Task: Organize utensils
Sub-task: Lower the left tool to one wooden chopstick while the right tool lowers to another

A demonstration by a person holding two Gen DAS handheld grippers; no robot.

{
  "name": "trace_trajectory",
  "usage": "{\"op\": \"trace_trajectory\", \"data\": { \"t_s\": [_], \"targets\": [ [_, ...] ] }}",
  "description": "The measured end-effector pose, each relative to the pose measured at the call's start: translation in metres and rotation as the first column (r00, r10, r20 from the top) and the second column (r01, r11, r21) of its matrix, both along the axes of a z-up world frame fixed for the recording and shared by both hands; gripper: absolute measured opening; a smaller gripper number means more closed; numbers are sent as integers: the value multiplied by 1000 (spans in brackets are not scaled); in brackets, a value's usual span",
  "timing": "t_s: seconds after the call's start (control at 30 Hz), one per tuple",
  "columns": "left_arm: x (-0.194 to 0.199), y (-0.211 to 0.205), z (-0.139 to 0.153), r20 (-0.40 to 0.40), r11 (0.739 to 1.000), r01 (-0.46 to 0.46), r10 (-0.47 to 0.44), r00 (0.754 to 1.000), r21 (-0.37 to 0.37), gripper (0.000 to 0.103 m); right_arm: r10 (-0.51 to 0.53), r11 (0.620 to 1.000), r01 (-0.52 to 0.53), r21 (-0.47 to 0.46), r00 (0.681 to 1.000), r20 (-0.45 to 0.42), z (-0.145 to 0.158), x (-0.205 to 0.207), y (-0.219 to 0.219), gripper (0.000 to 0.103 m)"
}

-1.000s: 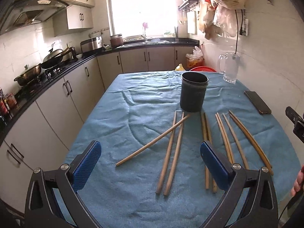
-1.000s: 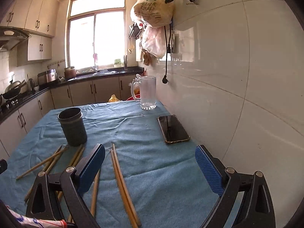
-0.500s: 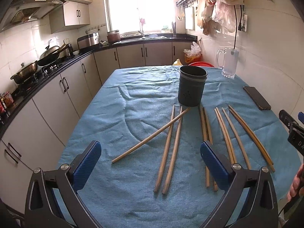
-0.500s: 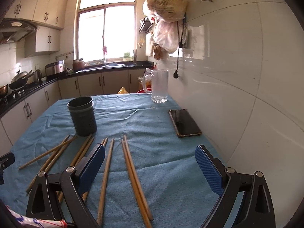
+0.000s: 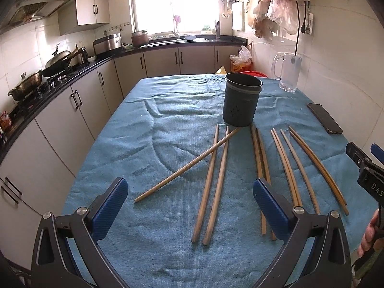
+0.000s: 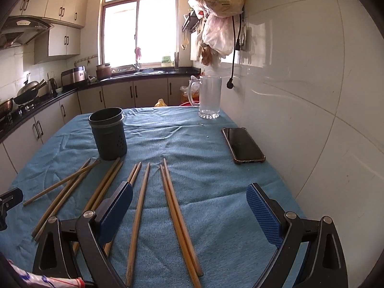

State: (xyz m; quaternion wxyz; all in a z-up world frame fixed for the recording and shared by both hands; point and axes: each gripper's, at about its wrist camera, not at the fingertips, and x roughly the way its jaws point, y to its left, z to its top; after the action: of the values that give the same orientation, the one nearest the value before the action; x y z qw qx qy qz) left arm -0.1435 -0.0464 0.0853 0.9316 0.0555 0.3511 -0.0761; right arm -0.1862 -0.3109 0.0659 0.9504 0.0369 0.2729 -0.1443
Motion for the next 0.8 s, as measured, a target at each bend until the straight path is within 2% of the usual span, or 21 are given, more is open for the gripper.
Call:
{"op": "trace_trajectory", "data": {
  "t_s": [0.8],
  "targets": [
    [12, -3, -16, -54, 1000, 12, -11, 998, 9, 103, 20, 1000, -19, 16, 998, -52, -15, 13, 0, 98]
  ]
}}
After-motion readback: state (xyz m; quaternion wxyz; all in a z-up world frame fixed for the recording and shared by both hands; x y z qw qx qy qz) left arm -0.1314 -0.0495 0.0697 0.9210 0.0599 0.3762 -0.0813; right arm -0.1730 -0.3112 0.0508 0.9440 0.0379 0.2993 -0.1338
